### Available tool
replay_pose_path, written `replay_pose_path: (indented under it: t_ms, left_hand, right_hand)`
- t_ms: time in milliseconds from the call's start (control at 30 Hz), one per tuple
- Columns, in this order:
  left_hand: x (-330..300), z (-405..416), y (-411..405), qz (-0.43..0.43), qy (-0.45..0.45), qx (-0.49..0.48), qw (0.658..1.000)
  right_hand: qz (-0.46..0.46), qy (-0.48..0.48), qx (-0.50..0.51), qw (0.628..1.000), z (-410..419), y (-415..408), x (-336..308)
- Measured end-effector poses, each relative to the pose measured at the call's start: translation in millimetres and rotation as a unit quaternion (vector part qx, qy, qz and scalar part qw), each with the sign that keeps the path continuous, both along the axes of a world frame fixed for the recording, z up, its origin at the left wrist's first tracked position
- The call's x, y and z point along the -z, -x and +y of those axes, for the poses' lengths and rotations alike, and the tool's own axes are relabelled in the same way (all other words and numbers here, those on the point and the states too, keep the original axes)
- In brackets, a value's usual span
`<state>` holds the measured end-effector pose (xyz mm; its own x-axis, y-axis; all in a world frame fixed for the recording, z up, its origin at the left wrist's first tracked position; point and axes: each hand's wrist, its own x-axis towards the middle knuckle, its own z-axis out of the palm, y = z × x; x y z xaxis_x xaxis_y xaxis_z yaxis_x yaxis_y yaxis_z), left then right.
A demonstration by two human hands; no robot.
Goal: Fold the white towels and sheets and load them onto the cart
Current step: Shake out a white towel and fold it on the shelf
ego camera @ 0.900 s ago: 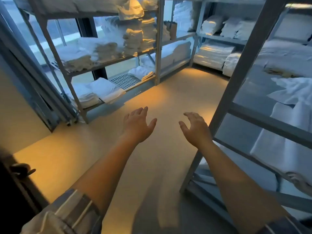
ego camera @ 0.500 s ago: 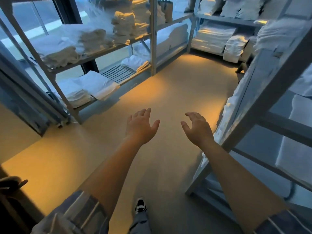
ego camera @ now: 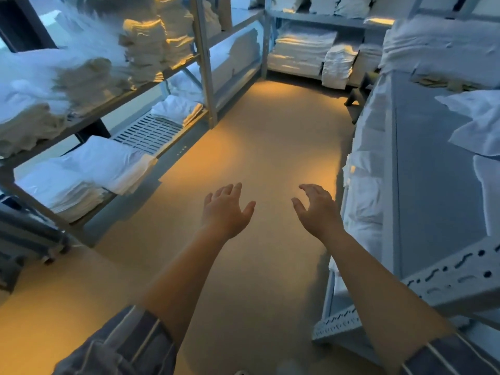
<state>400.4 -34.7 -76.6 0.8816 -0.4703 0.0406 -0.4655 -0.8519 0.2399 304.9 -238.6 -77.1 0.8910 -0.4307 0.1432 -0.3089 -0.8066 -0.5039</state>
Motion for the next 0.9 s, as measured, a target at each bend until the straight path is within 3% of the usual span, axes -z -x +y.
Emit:
replay_pose_path:
  t_ms: [433,900]
  left_hand:
    - [24,-113,-171,0.005,-0.032,0.102,0.994]
    - [0,-336,-363,0.017,-0.031,0.213,0.976]
  right_hand:
    - [0.028,-0.041,0.091,0.995,-95,-123,47]
    - [0.020,-0.086,0.228,0.970,-273,-279,34]
